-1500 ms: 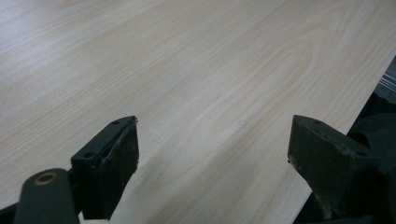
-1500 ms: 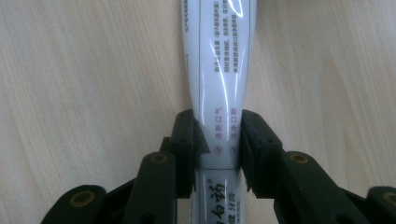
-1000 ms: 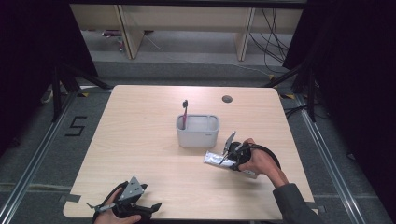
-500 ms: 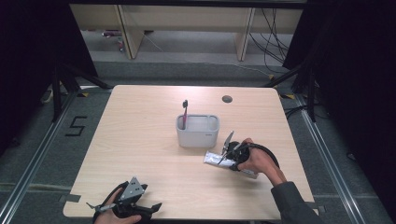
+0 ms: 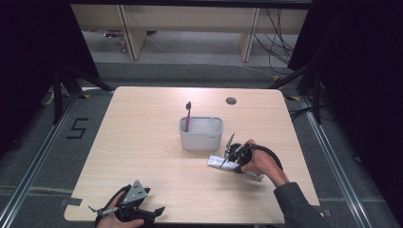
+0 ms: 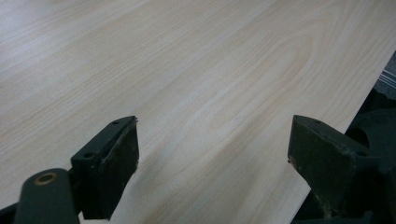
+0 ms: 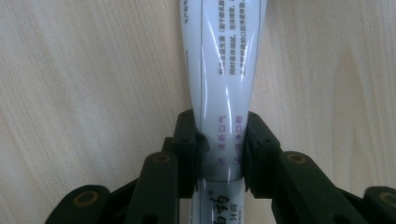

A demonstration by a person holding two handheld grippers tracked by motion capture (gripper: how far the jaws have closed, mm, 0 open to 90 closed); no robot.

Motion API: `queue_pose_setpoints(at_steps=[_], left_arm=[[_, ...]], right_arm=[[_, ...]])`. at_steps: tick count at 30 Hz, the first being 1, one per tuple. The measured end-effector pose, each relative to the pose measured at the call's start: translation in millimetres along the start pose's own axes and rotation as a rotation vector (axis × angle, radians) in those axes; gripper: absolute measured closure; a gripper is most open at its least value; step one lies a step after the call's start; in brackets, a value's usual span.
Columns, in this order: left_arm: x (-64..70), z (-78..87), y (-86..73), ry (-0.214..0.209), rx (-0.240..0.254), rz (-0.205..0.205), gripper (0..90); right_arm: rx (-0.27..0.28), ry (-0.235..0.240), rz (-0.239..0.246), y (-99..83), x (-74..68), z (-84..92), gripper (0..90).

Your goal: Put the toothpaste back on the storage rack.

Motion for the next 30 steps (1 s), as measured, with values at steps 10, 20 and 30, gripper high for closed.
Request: queue_pose_setpoints(at_steps=[10, 20, 30], left_arm=[[0.4, 0.6, 0.5, -0.003, 0.003, 0.0, 16.2], [0.3, 0.6, 0.4, 0.0, 0.003, -0.001, 16.2], [0.7, 0.4, 0.5, -0.003, 0.005, -0.001, 16.2]], right_arm=[[-0.023, -0.016, 0.014, 0.6, 0.3, 0.0, 71.7], [-0.083, 0.01, -0.016, 0.0, -3.1, 0.8, 71.8], [-0.106, -0.003, -0.002, 1.0, -3.3, 1.2, 72.2]])
Point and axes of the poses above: each handheld gripper's, and its own axes: z roughly backward along the jaws, y roughly out of its top, x roughly to its right, the point moved 8 cm from there along -z, roughly forward along the jaws
